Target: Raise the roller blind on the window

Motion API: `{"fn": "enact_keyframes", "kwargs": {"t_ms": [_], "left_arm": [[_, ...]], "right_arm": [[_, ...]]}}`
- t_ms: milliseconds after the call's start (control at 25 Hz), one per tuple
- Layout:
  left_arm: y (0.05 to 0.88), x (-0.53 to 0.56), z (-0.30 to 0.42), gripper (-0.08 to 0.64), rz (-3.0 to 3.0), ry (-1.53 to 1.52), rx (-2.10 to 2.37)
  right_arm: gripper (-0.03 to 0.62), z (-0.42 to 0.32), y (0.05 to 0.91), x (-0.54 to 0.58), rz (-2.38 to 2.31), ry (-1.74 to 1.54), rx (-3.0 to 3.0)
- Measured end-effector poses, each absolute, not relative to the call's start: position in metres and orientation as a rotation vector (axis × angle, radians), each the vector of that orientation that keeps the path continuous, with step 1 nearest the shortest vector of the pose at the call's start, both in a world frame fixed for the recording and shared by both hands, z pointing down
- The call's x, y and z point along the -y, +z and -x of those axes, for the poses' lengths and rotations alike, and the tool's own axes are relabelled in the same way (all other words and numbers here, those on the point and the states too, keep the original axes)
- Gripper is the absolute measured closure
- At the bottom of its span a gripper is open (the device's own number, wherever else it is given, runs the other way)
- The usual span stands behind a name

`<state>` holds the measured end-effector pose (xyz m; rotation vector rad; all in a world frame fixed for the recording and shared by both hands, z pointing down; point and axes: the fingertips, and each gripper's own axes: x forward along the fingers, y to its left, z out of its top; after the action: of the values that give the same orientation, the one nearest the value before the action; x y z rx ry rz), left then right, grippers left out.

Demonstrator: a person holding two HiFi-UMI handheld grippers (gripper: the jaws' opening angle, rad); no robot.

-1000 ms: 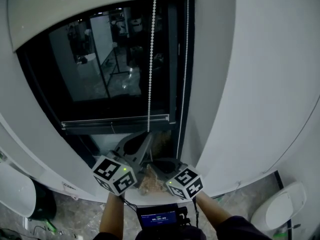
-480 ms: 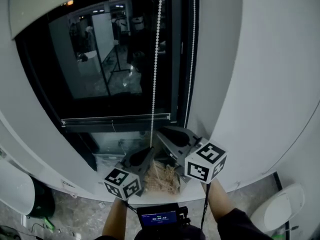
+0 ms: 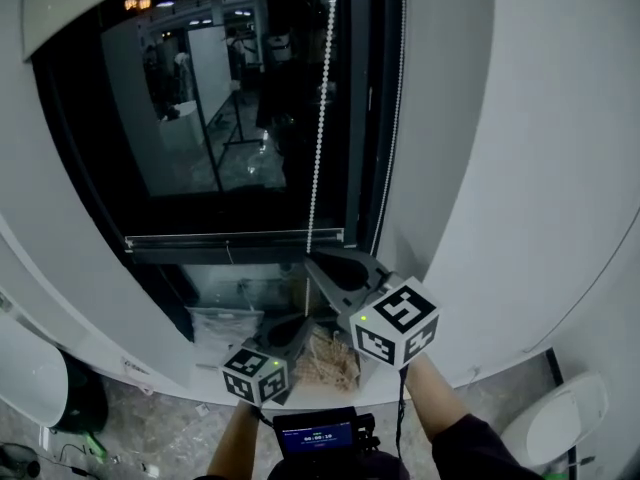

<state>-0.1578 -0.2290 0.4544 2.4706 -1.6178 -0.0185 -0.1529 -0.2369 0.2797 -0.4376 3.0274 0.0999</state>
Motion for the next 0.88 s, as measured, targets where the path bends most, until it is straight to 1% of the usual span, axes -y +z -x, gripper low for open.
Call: {"fn": "enact_keyframes", "kwargs": {"t_ms": [160,440,600,640,680,720,880], "left_arm": [[0.473,0.224,0.166,0.549,-2.429,0.010,1.635],[0.443,0.215,0.161,0.548,-2.489,-0.057,1.637],[0.433,0.215,0.161,0.548,-2.502,-0.085,1.639],[0.431,0.215,0.159,0.548,-2.506,-0.090,1.636],[0.428,0.215,0.157,0.548,-2.511,-0.095,1.631],[0.426,0.216,0.155,0.549,-2.518,-0.100,1.625],[0.409,0.219,0.147,0.548,-2.563,-0.152,1.594]], "right_arm": [[0.572,0.149,0.306,0.243,0.490,0.054,-3.033],[0.572,0.151,0.361,0.252,0.596,0.031,-3.124],[0.569,0.134,0.355,0.258,0.845,0.216,-3.058],[0.548,0.126,0.353,0.258,0.933,0.266,-3.017],[0.510,0.118,0.352,0.256,1.008,0.295,-2.979],[0.497,0.111,0.351,0.254,1.060,0.304,-2.950],[0.491,0.100,0.347,0.241,1.017,0.264,-2.918]]}}
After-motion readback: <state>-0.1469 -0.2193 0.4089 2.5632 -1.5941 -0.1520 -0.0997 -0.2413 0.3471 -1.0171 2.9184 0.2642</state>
